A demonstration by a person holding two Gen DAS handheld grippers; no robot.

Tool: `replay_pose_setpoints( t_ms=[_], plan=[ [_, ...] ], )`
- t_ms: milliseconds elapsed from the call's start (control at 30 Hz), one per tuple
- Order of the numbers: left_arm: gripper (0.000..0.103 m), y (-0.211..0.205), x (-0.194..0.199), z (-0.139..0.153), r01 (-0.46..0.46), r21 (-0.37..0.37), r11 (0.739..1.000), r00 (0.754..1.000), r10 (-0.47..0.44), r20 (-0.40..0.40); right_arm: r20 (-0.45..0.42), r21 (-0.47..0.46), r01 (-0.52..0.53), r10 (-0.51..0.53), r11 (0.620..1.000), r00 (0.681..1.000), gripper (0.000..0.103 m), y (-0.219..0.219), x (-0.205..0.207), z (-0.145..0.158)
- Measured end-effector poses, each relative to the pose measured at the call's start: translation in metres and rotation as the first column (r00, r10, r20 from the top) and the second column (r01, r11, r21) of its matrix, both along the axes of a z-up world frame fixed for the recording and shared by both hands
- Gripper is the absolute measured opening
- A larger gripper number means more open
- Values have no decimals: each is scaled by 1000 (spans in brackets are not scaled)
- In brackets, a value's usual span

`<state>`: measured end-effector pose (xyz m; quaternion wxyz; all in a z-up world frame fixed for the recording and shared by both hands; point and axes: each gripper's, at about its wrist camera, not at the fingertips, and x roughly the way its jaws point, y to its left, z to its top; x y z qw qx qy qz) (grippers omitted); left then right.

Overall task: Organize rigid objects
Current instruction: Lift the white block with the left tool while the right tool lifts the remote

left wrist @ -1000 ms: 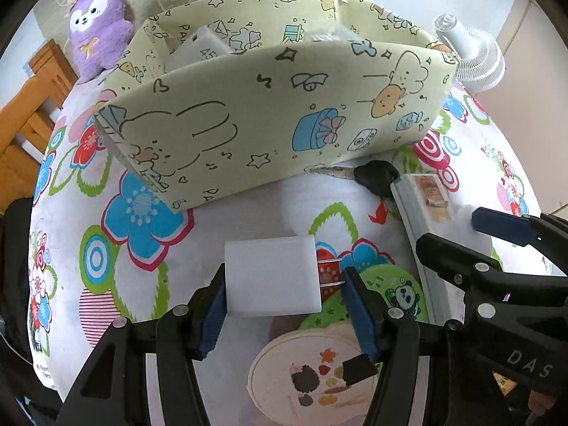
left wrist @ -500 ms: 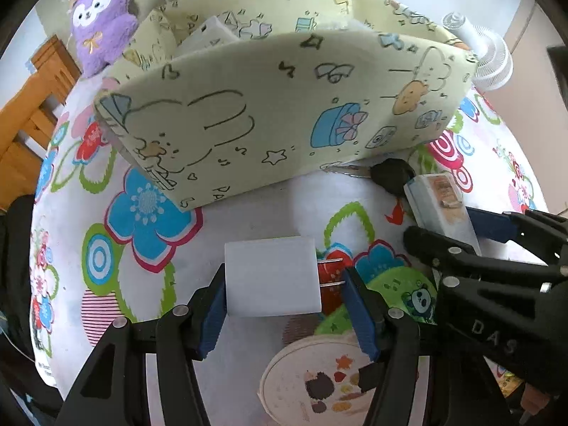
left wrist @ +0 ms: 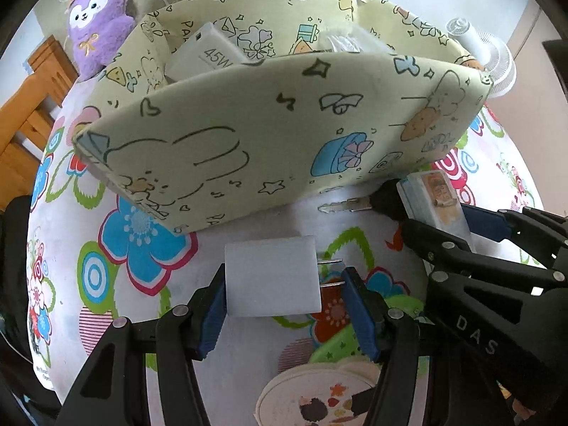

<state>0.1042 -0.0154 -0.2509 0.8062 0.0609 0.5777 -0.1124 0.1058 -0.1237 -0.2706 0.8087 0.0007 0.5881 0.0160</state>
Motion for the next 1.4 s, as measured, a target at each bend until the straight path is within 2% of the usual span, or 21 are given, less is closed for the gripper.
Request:
replay_pose_setpoints(
  t_ms=[167, 467, 733, 1400],
  plan=[
    [63, -4, -5, -1, 8, 15, 1000, 1000, -8, 3, -24, 16, 7, -7, 1000, 1000, 50, -8, 7, -4],
    [63, -8, -24, -1, 16, 41, 999, 1000, -16, 4, -42, 23, 24, -23, 999, 999, 52, -9, -9, -6],
    [63, -11, -36, 8, 11, 48, 999, 1000, -11, 11, -70, 33, 33, -31, 999, 997, 48, -6, -21, -2],
    [63, -7, -38, 63, 6, 30, 1000, 995, -9, 97, 36, 33, 3, -4, 999, 999, 48, -2, -34, 65]
  ],
)
